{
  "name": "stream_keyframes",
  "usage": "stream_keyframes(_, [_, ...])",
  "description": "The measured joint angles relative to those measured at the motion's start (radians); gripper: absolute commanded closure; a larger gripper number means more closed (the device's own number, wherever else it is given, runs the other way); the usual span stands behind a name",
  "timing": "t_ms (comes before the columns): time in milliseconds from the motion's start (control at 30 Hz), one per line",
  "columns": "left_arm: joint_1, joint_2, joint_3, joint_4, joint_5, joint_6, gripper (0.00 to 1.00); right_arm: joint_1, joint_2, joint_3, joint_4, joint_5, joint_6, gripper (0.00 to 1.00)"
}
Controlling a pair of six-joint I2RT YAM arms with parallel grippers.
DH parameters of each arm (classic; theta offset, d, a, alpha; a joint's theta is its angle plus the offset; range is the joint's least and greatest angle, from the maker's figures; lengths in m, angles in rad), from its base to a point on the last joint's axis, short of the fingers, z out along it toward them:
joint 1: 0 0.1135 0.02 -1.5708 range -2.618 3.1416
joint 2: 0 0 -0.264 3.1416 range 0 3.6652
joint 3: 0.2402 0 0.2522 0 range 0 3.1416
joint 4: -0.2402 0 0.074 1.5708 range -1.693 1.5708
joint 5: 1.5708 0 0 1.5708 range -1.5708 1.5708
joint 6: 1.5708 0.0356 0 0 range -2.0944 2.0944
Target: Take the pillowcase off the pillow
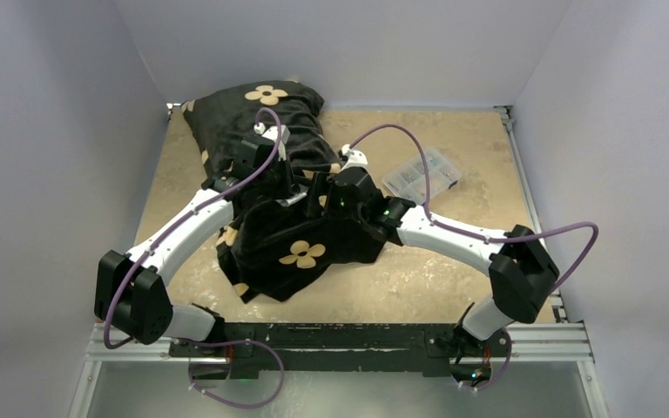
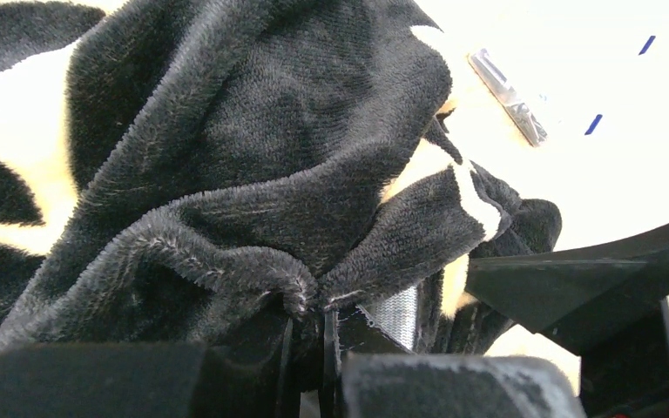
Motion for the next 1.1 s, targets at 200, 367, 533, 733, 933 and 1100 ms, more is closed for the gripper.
stream_keyframes(200, [-0.002, 0.0, 0.0, 0.0, -0.001, 0.0, 1.0, -0.008, -0.038, 0.032, 0.004, 0.004, 0.0, 0.08])
stream_keyframes(367, [-0.002, 0.0, 0.0, 0.0, -0.002, 0.0, 1.0, -0.049, -0.045, 0.036, 0.012, 0.006, -0.002, 0.1])
stream_keyframes(533, [-0.002, 0.003, 0.0, 0.0, -0.002, 0.0, 1.0, -0.066, -0.014, 0.047, 0.037, 0.002, -0.013, 0.14])
stream_keyframes(733, [-0.003, 0.009, 0.0, 0.0, -0.002, 0.0, 1.0, -0.059, 0.048, 0.048, 0.058, -0.007, -0.019, 0.16])
stream_keyframes(933, [-0.003, 0.028, 0.0, 0.0, -0.002, 0.0, 1.0, -0.043, 0.049, 0.046, 0.045, 0.014, -0.018, 0.16])
stream_keyframes(1100, [-0.004, 0.039, 0.0, 0.0, -0.002, 0.0, 1.0, -0.009, 0.048, 0.046, 0.001, 0.052, -0.014, 0.15])
